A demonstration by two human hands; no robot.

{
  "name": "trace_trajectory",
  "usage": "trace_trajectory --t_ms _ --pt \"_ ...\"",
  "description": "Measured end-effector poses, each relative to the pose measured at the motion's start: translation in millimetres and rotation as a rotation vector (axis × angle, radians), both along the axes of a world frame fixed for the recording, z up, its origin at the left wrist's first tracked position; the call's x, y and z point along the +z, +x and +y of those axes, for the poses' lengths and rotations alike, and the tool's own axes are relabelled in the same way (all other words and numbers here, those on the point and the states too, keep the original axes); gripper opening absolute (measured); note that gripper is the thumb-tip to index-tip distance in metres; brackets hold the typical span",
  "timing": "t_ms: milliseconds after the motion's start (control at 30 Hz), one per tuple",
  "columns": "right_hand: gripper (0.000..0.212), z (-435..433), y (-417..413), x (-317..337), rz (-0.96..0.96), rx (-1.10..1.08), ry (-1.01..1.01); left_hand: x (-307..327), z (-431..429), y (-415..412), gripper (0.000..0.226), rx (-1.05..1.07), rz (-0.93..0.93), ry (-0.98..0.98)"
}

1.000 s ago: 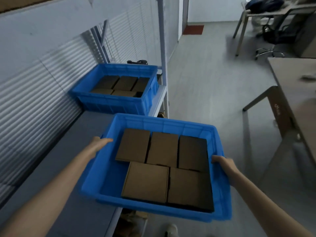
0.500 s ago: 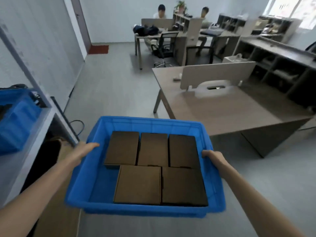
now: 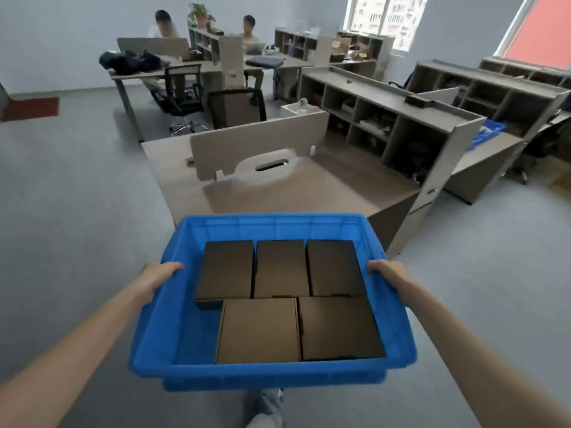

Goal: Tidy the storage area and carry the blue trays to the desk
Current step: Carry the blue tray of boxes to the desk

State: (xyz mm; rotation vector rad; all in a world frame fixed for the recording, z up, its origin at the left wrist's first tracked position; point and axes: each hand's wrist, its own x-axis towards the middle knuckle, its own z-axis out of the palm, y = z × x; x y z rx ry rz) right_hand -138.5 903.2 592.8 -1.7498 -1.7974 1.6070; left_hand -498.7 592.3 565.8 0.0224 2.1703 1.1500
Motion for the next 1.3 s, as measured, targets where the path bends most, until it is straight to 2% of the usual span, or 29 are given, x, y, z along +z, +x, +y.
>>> trace_trajectory --t_ms 100,233,500,600,667,800,967,1000,1133,1300 --pt "0.052 71 -12 -18 -0.022 -0.029 -0.016 -14 81 -25 0.047 -0.019 0.003 0.014" --pt "0.054 173 -44 -28 -0.062 -0.066 -0.019 -29 190 -61 0.063 -0.039 -0.003 0.017" --pt "0.032 367 -111 -16 -0.107 -0.064 0.01 -29 379 -119 0.057 -0.021 -0.037 -0.009" --pt "0.036 443 -131 -20 -0.101 -0.044 0.003 -31 439 -127 0.052 0.011 -0.039 -0.011" --pt "0.043 494 -146 -28 -0.098 0.007 -0.01 -37 476 -129 0.057 0.056 -0.04 -0.015" --pt "0.041 602 -181 -52 -0.105 0.116 -0.044 -62 547 -126 0.068 0.176 -0.022 -0.046" --pt "0.048 719 -215 -74 -0.116 0.276 -0.065 -86 619 -92 0.044 0.361 -0.009 -0.127" --pt "0.046 743 -223 -75 -0.117 0.308 -0.069 -88 633 -84 0.045 0.387 -0.025 -0.142" --pt "0.036 817 -255 -74 -0.129 0.391 -0.073 -102 681 -71 0.073 0.506 -0.077 -0.141" --pt "0.046 889 -286 -101 -0.164 0.436 -0.075 -108 753 -78 0.065 0.579 -0.056 -0.182"
